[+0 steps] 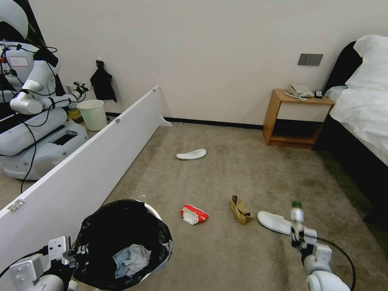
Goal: Pick up the trash bin, then pick up the garbage from the floor and place it into the trash bin.
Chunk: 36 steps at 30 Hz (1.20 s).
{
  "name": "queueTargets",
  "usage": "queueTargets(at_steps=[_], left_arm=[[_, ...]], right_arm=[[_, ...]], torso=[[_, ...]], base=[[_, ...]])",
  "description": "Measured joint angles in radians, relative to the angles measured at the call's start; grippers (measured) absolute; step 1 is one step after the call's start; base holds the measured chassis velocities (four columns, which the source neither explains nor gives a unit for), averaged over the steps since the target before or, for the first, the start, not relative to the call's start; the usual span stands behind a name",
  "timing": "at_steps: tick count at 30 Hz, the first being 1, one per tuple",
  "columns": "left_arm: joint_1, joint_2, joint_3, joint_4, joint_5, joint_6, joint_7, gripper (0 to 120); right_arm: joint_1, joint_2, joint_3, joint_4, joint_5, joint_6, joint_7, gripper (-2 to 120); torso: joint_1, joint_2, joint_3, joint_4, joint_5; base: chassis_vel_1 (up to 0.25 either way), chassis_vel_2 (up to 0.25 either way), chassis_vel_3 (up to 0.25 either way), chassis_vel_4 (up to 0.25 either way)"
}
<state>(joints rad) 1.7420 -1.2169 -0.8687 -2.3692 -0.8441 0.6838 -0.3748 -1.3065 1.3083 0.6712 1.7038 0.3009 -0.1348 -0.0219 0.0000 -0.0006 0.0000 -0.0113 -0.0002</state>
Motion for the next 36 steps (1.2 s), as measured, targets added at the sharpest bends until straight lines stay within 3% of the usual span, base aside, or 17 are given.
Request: queueTargets(at_steps=[1, 3, 4, 7, 10, 12, 18, 23, 36], left_arm=[[0.000, 0.000, 0.000, 0.000, 0.000, 0.000, 0.000, 3], [0.004, 0.014, 0.011, 0.001, -0.011, 0.009, -0.011, 3], [0.004, 0.014, 0.011, 0.001, -0.011, 0.009, -0.011, 3], [-0.002, 0.032, 0.012, 0.000, -0.026, 0.018, -0.034, 3], [-0.004, 0.035, 0.013, -0.002, -0.031, 0.022, -0.040, 3], [-0.005, 0.037, 0.014, -0.006, -0.036, 0.026, -0.049, 3], [-0.013, 0.047, 0.015, -0.004, -0.041, 0.031, -0.057, 3], [-0.040, 0.078, 0.023, 0.006, -0.047, 0.033, -0.061, 3], [-0.101, 0.109, 0.060, 0.041, -0.055, 0.034, -0.060, 3]], right_arm=[[0.000, 0.000, 0.000, 0.000, 0.000, 0.000, 0.000, 35], [0.008, -0.071, -0.117, 0.100, 0.091, 0.132, -0.060, 35], [0.008, -0.071, -0.117, 0.100, 0.091, 0.132, -0.060, 35], [0.069, -0.189, -0.244, 0.156, 0.174, 0.219, -0.100, 35], [0.101, -0.220, -0.290, 0.166, 0.193, 0.246, -0.111, 35], [0.236, -0.266, -0.454, 0.178, 0.262, 0.314, -0.148, 35], [0.408, -0.227, -0.643, 0.161, 0.321, 0.366, -0.185, 35], [0.555, -0.190, -0.835, 0.137, 0.371, 0.391, -0.221, 35], [0.690, -0.188, -1.063, 0.102, 0.463, 0.418, -0.249, 35]], torso=[[0.000, 0.000, 0.000, 0.0000, 0.0000], [0.000, 0.000, 0.000, 0.0000, 0.0000], [0.000, 0.000, 0.000, 0.0000, 0.0000], [0.000, 0.000, 0.000, 0.0001, -0.0003], [0.000, 0.000, 0.000, -0.0003, -0.0004], [0.000, 0.000, 0.000, 0.0001, -0.0001], [0.000, 0.000, 0.000, 0.0001, 0.0000], [0.000, 0.000, 0.000, 0.0003, -0.0001], [0.000, 0.000, 0.000, 0.0000, 0.0000]], base=[[0.000, 0.000, 0.000, 0.000], [0.000, 0.000, 0.000, 0.000], [0.000, 0.000, 0.000, 0.000], [0.000, 0.000, 0.000, 0.000], [0.000, 0.000, 0.000, 0.000], [0.000, 0.000, 0.000, 0.000], [0.000, 0.000, 0.000, 0.000], [0.000, 0.000, 0.000, 0.000], [0.000, 0.000, 0.000, 0.000]])
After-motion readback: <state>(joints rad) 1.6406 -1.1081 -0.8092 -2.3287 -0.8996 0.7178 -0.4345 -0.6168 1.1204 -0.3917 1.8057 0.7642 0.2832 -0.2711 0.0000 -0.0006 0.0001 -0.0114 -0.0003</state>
